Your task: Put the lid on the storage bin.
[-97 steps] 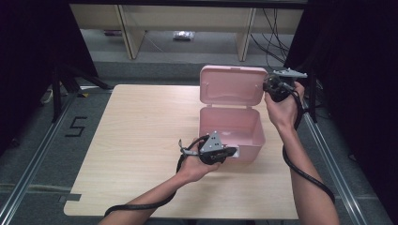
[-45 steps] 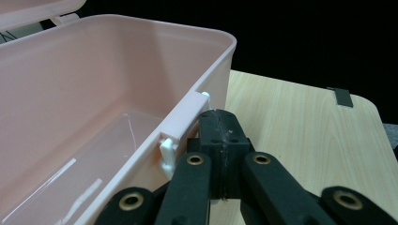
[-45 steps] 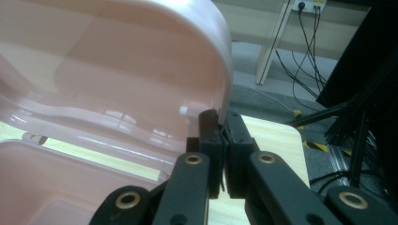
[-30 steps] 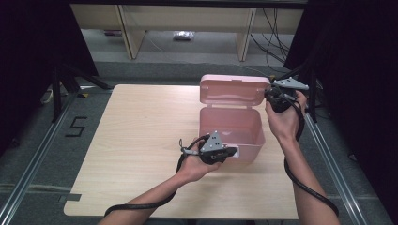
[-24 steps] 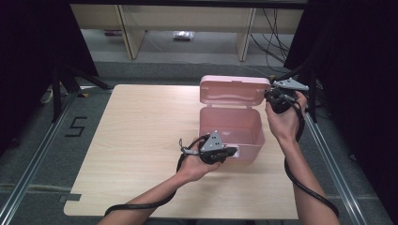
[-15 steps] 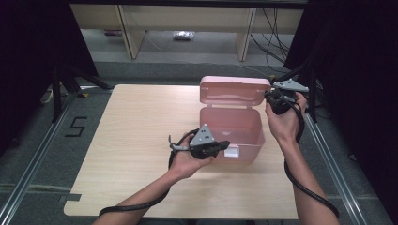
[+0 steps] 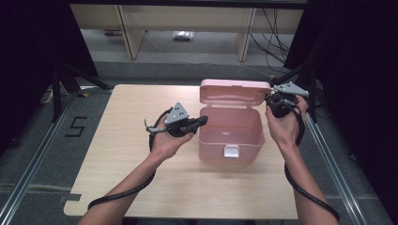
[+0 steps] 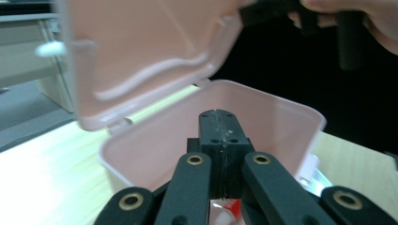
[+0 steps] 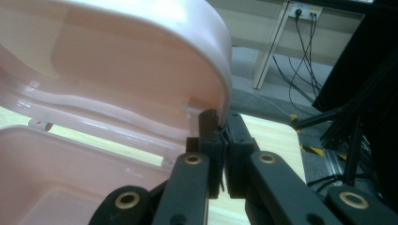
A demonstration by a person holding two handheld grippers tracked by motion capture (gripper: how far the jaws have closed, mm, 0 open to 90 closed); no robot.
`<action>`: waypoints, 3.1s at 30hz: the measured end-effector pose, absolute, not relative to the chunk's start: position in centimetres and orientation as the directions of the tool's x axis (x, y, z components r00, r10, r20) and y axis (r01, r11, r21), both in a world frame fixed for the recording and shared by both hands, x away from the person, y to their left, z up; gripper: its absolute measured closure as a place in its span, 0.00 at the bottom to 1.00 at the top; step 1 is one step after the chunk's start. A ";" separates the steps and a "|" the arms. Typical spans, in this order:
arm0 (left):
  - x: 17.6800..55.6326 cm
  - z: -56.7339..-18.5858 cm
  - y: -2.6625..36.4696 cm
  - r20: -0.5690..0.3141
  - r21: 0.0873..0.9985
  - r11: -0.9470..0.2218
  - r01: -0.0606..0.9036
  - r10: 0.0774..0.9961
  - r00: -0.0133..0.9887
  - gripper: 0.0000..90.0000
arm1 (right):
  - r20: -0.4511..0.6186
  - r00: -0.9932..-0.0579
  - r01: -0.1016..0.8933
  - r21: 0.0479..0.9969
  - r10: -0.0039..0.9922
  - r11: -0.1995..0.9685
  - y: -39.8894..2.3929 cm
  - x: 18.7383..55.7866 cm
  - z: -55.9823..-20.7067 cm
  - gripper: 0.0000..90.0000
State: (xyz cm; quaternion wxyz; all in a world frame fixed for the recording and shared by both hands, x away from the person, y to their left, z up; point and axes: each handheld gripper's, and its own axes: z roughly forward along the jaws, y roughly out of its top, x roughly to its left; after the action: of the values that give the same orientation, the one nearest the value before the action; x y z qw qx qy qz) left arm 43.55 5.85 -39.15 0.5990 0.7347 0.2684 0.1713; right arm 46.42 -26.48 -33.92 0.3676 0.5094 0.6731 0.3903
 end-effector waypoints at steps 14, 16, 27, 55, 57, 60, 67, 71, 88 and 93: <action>45.8 -38.5 7.1 -0.103 0.971 -0.099 0.217 0.647 0.756 1.00 | -0.113 -0.210 0.382 0.905 0.971 0.188 -26.4 45.3 -34.5 0.99; 45.9 -38.5 7.2 -0.106 0.971 -0.097 0.220 0.650 0.752 1.00 | -0.130 -0.213 0.372 0.906 0.968 0.203 -26.5 45.2 -34.6 0.98; 46.1 -38.4 6.8 -0.117 0.971 -0.088 0.224 0.640 0.759 1.00 | -0.103 -0.216 0.389 0.903 0.971 0.182 -26.5 44.4 -35.0 0.98; 45.2 -38.9 6.0 -0.118 0.967 -0.106 0.230 0.618 0.777 1.00 | -0.092 -0.244 0.405 0.895 0.965 0.187 -26.9 42.0 -36.7 0.96; 45.1 -38.9 6.0 -0.118 0.967 -0.108 0.232 0.615 0.780 1.00 | -0.086 -0.248 0.417 0.890 0.965 0.186 -27.0 41.7 -36.8 0.95; 45.0 -38.9 5.9 -0.112 0.966 -0.116 0.231 0.614 0.781 1.00 | -0.061 -0.256 0.435 0.884 0.965 0.172 -27.3 41.3 -36.9 0.93; 44.6 -39.2 5.9 -0.106 0.963 -0.133 0.234 0.610 0.785 1.00 | -0.021 -0.298 0.463 0.871 0.954 0.164 -28.5 39.7 -37.9 1.00; 44.3 -39.4 6.0 -0.103 0.962 -0.139 0.233 0.609 0.787 1.00 | -0.002 -0.317 0.466 0.871 0.948 0.157 -29.2 39.1 -38.2 1.00; 43.1 -40.8 6.3 -0.103 0.953 -0.170 0.250 0.595 0.797 1.00 | 0.083 -0.281 0.497 0.865 0.956 0.071 -29.7 37.0 -39.3 1.00; 42.6 -41.0 6.4 -0.097 0.949 -0.186 0.253 0.592 0.800 1.00 | 0.057 -0.298 0.478 0.873 0.953 0.098 -30.0 36.8 -39.7 1.00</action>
State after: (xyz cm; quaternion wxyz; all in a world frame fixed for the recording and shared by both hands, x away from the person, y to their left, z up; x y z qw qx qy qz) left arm 42.64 6.43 -41.03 0.5733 0.7557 0.2797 0.1480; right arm 36.80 -30.05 -39.65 0.2803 0.5217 0.6858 0.4229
